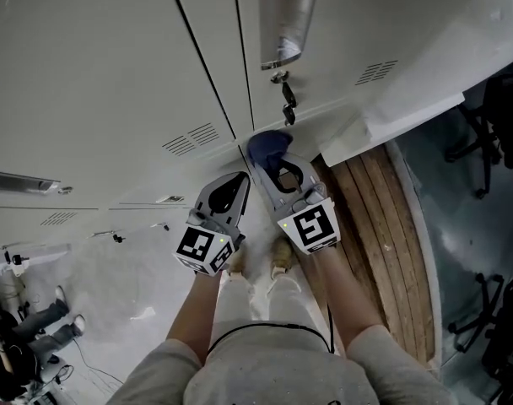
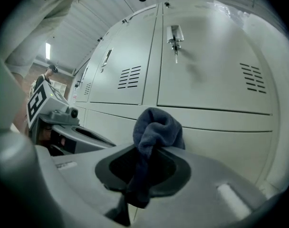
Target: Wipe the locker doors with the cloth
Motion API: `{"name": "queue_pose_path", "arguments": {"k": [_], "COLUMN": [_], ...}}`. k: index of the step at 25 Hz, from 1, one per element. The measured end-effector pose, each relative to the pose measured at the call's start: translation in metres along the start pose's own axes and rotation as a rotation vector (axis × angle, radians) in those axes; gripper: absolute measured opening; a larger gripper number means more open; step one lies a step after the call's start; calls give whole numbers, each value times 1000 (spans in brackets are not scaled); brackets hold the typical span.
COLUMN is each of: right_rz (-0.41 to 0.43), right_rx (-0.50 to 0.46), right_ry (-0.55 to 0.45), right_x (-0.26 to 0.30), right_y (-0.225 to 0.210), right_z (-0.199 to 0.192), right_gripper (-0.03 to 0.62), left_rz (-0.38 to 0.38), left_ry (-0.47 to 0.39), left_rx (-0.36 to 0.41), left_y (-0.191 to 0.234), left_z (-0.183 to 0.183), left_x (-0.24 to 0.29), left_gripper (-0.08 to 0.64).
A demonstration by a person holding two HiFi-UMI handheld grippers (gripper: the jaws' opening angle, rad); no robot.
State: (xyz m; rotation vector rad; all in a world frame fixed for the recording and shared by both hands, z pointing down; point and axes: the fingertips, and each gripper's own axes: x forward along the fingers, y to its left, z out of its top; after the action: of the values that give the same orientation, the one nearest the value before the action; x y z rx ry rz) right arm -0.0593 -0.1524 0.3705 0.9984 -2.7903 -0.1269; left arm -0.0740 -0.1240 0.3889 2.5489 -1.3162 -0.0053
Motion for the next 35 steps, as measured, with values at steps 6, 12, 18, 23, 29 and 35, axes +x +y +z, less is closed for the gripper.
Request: {"name": "queue_pose_path", "arguments": {"k": [6,12,18,23,29,35], "right_rz": [-69,-90,-136,-185,-232,-289], "right_rx": [48,67,68,56,61,104], "right_ry": [-7,-20,-10,16,35,42], "right_x": [-6,-17,-34,-50,-63,-77], "right_y": [-44,-72,-113,-148,-181,-212], "right_z": [-9,-16,-29,-43,-51,-58], "right_gripper": [54,54,54,54,55,55], "left_rz": [32,57,70,64,79,72], "left_ry": [-4,11,19,28,26,42], "left_rx": [-3,-2,0,-4,-5,1], "left_y": [2,0,-4,-11,-10,-14], "left_z": [-4,-6,-11,-13,-17,-23], "left_x": [6,13,13,13,12,10], "left_gripper": [-2,-2,-2,-2,-2,-2]}}
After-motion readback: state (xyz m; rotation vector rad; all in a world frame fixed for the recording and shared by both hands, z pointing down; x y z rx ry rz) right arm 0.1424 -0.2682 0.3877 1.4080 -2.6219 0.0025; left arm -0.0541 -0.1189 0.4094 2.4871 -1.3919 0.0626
